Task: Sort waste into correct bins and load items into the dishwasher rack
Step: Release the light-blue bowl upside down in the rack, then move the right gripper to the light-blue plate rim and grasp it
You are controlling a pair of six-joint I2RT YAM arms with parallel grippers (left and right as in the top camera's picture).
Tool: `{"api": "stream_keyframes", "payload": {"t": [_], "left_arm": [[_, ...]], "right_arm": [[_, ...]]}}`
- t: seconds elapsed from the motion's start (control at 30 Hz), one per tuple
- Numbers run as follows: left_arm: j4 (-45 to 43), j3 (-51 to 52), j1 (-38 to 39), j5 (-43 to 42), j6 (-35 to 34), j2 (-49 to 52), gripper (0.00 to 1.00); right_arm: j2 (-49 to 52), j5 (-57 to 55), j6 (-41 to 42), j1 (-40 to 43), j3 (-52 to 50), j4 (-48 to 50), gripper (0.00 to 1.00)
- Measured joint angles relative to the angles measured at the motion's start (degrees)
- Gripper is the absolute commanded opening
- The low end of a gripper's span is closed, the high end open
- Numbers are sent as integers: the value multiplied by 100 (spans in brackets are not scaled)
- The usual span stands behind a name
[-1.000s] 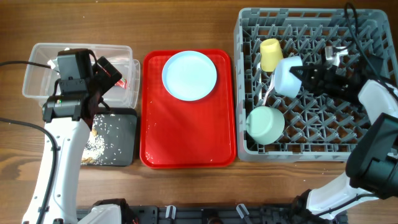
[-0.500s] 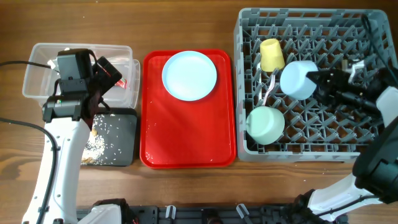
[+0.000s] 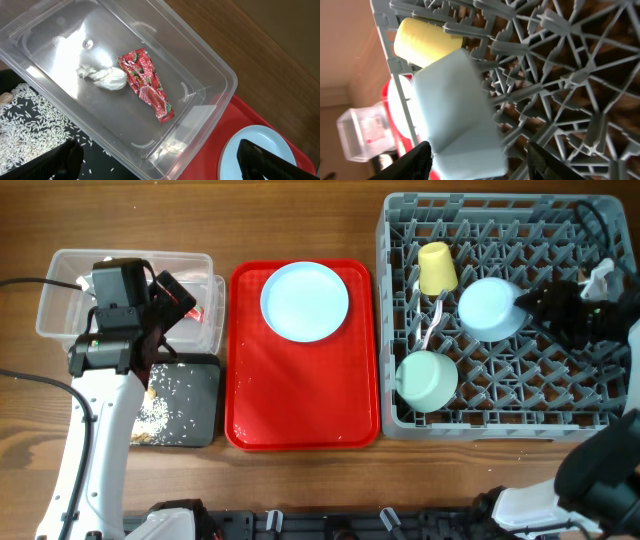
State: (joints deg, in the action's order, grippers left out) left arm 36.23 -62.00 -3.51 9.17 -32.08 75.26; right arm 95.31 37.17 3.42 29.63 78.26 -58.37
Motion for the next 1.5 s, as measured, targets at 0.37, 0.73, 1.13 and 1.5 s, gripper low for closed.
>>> {"api": "stream_keyframes", "payload": {"t": [0.37,0.73,1.13,1.5], "left_arm": [[0,0,0,0,0,0,100],[0,0,0,0,0,0,100],[0,0,0,0,0,0,100],[2,0,0,0,0,0,100]], "right_arm": [[-479,-168,-356,-922,0,184,68],[-479,-345,-743,-1349,0,-90,59],[-426,-1447,-28,-5036,28,2044,60],[997,-3117,304,-7020,55,3499,59]]}}
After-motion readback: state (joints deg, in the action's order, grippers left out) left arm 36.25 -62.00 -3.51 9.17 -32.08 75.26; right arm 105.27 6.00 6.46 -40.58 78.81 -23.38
